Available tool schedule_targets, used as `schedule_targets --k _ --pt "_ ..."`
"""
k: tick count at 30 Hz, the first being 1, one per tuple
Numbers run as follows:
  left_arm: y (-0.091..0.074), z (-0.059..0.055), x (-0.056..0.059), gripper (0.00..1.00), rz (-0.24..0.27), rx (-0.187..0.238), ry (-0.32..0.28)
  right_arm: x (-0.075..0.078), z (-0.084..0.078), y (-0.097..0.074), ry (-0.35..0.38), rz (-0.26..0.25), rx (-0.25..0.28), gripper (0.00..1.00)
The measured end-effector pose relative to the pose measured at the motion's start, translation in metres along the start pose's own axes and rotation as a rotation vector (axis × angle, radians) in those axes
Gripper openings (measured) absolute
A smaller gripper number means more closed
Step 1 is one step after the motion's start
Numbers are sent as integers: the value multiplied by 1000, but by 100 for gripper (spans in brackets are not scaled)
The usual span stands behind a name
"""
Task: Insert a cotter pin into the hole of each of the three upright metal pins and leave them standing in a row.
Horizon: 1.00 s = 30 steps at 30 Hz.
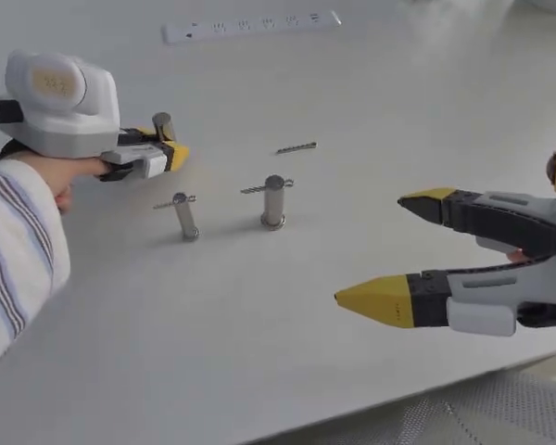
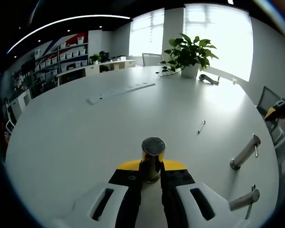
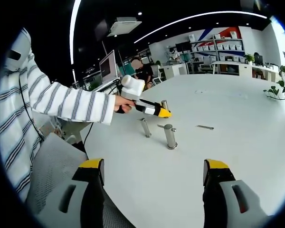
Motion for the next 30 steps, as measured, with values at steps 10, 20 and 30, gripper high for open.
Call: schedule_targets --k 10,20,30 --pt "-2 3 6 10 40 -44 34 -2 -3 2 -11 6 -16 84" --pt "-10 12 4 9 52 -28 1 1 -2 -2 -26 7 -23 85" --pt "-42 38 2 9 59 21 22 0 0 -3 -34 8 -10 86"
Point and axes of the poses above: the centre of the closed fingertips' face, and the gripper's own axes: y roughly forward along the fingers, x roughly to its right, z roughly out of its top, the point moved 10 cm from there along -y, roughly backward along the fingers, and after that the axes turned 13 degrees about y, right-handed, at the moved point
